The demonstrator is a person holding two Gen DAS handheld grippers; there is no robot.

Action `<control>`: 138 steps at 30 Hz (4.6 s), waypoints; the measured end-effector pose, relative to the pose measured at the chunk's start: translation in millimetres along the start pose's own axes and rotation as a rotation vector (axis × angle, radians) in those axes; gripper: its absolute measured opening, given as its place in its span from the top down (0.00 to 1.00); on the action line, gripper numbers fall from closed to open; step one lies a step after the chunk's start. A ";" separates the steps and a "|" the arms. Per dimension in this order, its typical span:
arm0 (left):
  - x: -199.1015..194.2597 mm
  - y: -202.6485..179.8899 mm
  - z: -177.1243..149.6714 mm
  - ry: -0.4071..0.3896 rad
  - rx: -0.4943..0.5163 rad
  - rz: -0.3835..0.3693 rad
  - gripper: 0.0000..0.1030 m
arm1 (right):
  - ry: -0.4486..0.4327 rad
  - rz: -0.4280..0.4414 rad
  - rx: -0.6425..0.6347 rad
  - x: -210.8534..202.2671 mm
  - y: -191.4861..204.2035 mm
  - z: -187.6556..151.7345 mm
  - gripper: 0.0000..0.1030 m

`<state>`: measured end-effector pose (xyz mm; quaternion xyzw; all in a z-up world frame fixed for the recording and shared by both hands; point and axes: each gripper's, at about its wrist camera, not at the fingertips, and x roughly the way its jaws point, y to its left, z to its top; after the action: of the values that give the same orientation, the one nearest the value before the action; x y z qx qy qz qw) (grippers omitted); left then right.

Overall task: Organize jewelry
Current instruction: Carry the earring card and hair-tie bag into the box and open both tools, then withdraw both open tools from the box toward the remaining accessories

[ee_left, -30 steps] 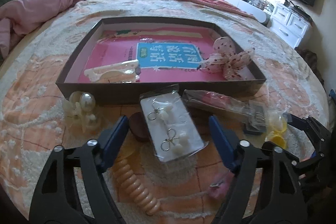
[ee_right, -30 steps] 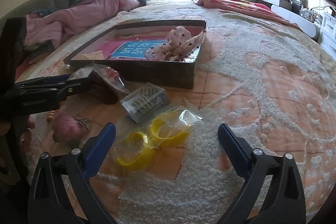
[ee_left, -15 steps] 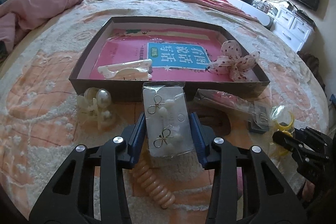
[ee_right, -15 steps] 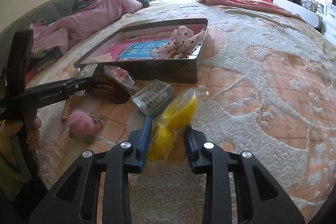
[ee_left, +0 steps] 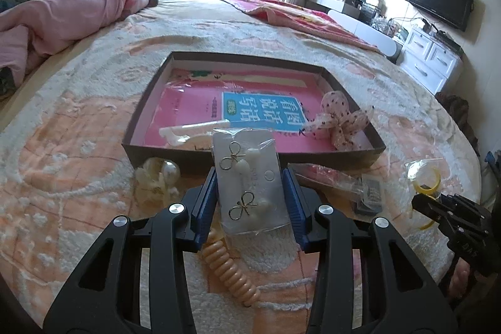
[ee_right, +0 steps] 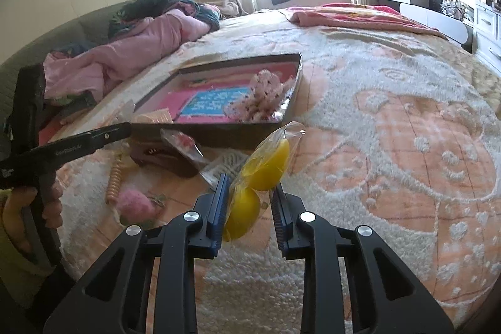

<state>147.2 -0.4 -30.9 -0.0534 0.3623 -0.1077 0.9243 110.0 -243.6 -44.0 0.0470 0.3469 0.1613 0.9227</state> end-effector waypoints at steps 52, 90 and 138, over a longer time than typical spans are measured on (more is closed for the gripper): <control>63.5 49.9 62.7 0.004 -0.052 0.066 0.68 | -0.017 0.007 -0.052 101.8 19.7 93.9 0.76; 97.8 52.4 61.7 0.088 -0.025 0.070 0.57 | -0.003 -0.032 -0.051 92.5 14.7 73.1 0.38; -44.2 29.4 15.8 -0.132 -0.030 0.137 0.11 | -0.154 -0.042 -0.231 1.1 48.0 41.9 0.19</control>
<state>131.0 39.0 4.6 -0.0495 0.3052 -0.0348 0.9504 125.6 -196.9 -3.6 -0.0547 0.2549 0.1770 0.9491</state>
